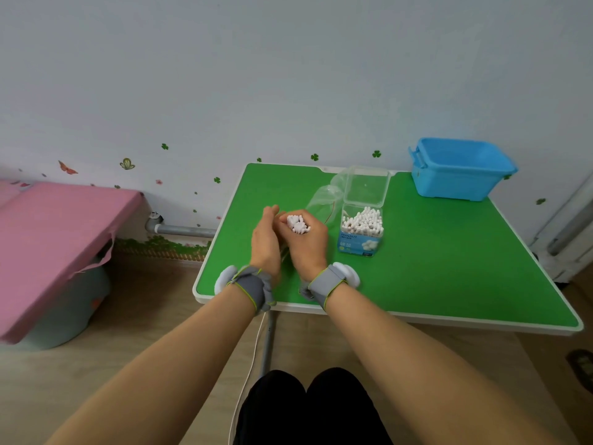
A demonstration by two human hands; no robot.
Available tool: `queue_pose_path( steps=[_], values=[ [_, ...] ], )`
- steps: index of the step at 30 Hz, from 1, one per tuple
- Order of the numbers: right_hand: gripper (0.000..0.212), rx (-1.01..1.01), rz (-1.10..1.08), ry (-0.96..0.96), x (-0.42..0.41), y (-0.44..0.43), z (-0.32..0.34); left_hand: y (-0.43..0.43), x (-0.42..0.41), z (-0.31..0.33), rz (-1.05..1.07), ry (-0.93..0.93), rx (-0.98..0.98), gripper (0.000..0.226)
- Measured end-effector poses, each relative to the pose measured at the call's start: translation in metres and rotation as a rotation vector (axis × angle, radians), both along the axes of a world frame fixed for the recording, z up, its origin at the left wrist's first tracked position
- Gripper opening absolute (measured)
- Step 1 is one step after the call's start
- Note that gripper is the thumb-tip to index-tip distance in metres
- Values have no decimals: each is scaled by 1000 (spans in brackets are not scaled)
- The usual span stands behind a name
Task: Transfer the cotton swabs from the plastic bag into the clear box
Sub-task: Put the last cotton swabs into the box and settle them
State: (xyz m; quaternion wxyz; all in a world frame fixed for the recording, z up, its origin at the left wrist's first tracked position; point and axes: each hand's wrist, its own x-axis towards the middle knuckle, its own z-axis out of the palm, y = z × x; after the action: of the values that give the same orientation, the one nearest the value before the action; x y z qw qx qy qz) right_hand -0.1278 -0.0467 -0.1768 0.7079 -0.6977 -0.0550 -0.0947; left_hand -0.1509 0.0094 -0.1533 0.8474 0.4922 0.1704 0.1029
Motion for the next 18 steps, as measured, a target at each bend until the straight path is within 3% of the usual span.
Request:
queue_pose_path(
  steps=[6,9,15,18],
  values=[
    [15,-135,9,6,4,1,-3,1,2,0,39,23,-132,41],
    [18,-71,3,46,6,0,-2,0,1,-2,50,41,-87,38],
    [27,695,-27,442,7,14,19,-3,2,-5,140,38,356,20],
    [28,874,34,552,5,17,28,0,2,-3,165,51,468,24]
  ],
)
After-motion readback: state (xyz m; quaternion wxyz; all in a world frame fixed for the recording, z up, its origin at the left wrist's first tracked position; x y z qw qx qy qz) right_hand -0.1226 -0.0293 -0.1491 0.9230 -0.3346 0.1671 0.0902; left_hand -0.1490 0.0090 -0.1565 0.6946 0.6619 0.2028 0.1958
